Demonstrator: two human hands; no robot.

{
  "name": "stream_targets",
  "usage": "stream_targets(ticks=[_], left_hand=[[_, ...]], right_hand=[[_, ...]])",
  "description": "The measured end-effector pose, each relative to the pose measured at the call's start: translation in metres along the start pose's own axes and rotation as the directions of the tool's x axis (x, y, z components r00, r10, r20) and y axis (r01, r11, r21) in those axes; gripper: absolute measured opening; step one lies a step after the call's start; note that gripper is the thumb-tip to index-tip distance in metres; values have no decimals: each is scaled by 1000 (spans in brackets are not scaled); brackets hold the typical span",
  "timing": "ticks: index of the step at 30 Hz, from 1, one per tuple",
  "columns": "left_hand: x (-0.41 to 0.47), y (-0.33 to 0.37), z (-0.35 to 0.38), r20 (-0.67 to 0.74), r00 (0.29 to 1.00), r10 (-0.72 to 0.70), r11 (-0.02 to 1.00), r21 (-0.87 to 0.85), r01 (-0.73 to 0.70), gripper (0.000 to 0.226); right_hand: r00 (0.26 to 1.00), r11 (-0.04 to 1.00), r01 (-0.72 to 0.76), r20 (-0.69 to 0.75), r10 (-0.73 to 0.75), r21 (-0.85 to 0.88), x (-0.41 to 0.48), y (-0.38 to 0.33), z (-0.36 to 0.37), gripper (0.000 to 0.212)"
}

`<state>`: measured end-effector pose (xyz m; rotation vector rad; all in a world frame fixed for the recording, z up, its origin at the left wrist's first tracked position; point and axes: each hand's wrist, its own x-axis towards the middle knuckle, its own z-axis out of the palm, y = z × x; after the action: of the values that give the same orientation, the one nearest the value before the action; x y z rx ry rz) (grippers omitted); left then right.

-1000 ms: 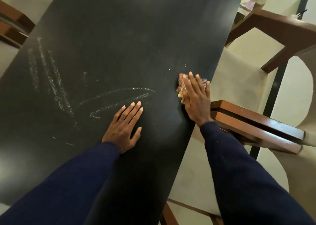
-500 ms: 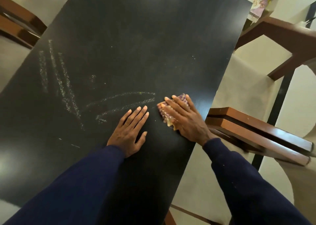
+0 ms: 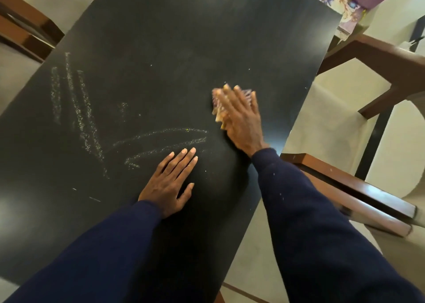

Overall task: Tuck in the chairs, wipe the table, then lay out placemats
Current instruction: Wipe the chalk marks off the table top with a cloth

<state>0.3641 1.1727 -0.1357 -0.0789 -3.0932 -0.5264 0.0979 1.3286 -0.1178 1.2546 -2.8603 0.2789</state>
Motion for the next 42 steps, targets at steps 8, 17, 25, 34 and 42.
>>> stream_targets(ticks=[8,17,25,34,42], left_hand=[[2,2,2,-49,999,7,1000,-7,-8,71],[1,2,2,-50,999,8,1000,-7,-8,71],[0,-2,2,-112,994,-13,1000,5,14,63],[108,-99,-50,-167,968,-185,980,46,195,61],[119,-129,-49,-131,988,-76,987,131,93,58]], right_hand=[[978,981,193,77,-195,30,-80,41,-14,72],[909,914,-406,-111,403,-5,62,26,13,55],[960,963,271,73,-271,8,-12,-6,2,63],[911,914,-406,-78,406,20,71,37,7,55],[998,999,39,-40,-38,23,104,-13,18,58]])
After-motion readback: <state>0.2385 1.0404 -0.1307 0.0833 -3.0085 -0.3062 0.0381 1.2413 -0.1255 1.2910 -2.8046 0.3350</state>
